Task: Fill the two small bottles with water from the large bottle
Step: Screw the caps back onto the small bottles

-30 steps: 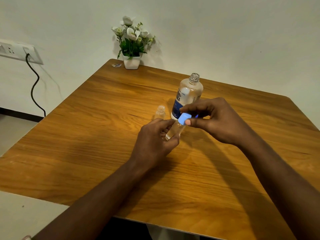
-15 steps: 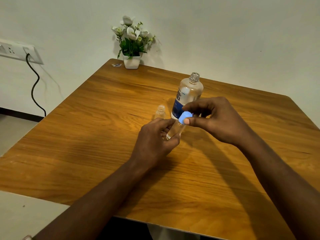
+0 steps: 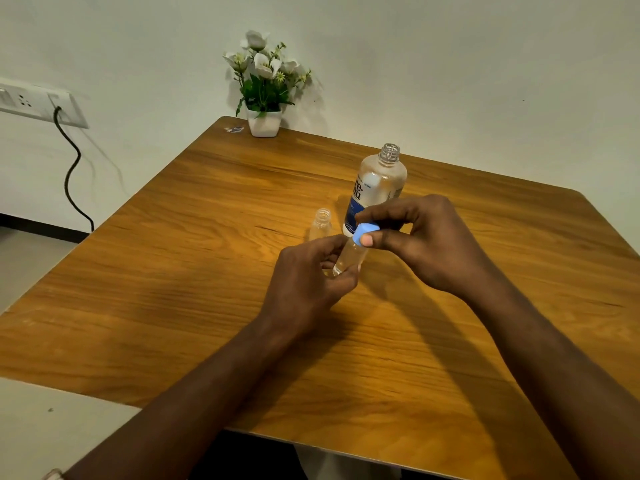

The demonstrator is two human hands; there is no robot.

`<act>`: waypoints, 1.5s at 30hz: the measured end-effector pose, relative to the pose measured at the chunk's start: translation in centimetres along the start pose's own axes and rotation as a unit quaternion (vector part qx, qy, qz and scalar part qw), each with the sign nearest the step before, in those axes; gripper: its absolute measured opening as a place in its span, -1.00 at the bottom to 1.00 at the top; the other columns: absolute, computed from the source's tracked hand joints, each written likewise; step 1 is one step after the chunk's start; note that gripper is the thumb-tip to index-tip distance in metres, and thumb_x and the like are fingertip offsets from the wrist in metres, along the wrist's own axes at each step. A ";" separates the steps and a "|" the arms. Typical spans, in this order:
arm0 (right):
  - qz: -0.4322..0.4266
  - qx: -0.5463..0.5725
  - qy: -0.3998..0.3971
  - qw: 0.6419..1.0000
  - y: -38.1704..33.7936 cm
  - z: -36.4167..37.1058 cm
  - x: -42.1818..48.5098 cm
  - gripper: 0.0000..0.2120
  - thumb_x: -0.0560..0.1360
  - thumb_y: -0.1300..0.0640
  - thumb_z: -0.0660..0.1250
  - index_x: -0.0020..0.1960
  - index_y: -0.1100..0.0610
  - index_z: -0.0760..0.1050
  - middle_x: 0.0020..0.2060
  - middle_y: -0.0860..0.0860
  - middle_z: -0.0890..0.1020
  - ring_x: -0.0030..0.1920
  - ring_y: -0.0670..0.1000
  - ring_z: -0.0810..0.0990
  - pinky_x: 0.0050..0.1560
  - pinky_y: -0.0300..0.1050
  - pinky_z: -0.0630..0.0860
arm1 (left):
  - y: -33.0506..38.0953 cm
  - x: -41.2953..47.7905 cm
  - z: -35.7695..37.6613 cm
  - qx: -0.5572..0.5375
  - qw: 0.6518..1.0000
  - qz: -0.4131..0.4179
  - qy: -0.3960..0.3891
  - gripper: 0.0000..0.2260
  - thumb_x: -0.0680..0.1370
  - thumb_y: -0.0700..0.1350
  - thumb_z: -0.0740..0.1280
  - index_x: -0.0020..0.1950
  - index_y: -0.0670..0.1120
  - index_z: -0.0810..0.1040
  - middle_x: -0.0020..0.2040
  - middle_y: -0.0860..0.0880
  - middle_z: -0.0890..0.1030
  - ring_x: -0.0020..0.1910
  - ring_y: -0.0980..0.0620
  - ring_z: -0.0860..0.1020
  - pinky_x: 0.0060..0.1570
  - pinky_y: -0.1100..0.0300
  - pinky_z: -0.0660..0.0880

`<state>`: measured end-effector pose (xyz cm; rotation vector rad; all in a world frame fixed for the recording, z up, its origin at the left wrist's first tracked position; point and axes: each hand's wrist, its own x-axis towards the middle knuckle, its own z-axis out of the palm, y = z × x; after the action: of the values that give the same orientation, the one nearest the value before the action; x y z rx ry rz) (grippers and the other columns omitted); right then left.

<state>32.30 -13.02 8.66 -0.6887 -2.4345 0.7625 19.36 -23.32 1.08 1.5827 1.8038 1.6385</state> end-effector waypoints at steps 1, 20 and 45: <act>-0.004 -0.003 0.011 1.000 -0.1 0.2 0.0 -0.73 0.40 0.15 0.49 0.09 0.03 0.65 -0.10 -0.27 0.59 -0.08 -0.44 0.52 -0.12 -0.56 0.37 | 0.0 0.0 -0.1 0.005 1.000 0.005 0.003 -0.78 0.43 -0.21 0.45 0.07 -0.08 0.64 -0.15 0.08 0.68 -0.16 0.19 0.64 -0.08 0.20 0.59; 0.012 0.017 0.175 0.984 3.5 2.2 -4.7 -0.73 0.47 0.13 0.44 0.17 0.06 0.59 -0.01 -0.11 0.60 -0.12 -0.21 0.55 -0.21 -0.42 0.43 | -2.6 1.2 -3.1 0.056 0.980 -0.155 0.115 -0.69 0.38 -0.15 0.46 0.10 -0.04 0.56 -0.02 0.08 0.63 -0.07 0.14 0.63 -0.10 0.17 0.59; 0.151 0.014 0.378 0.914 10.0 -1.6 -10.3 -0.89 0.50 0.14 0.39 -0.03 -0.05 0.58 -0.15 -0.19 0.62 -0.15 -0.26 0.57 -0.22 -0.44 0.42 | -0.7 0.8 -1.4 0.216 0.966 -0.092 0.110 -0.62 0.48 0.02 0.42 0.24 -0.11 0.58 0.06 -0.05 0.68 0.04 -0.02 0.62 -0.06 0.18 0.44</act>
<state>44.08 -11.28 0.52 -1.1182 -1.6280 0.5031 17.65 -23.31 1.39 1.3664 2.4778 1.4527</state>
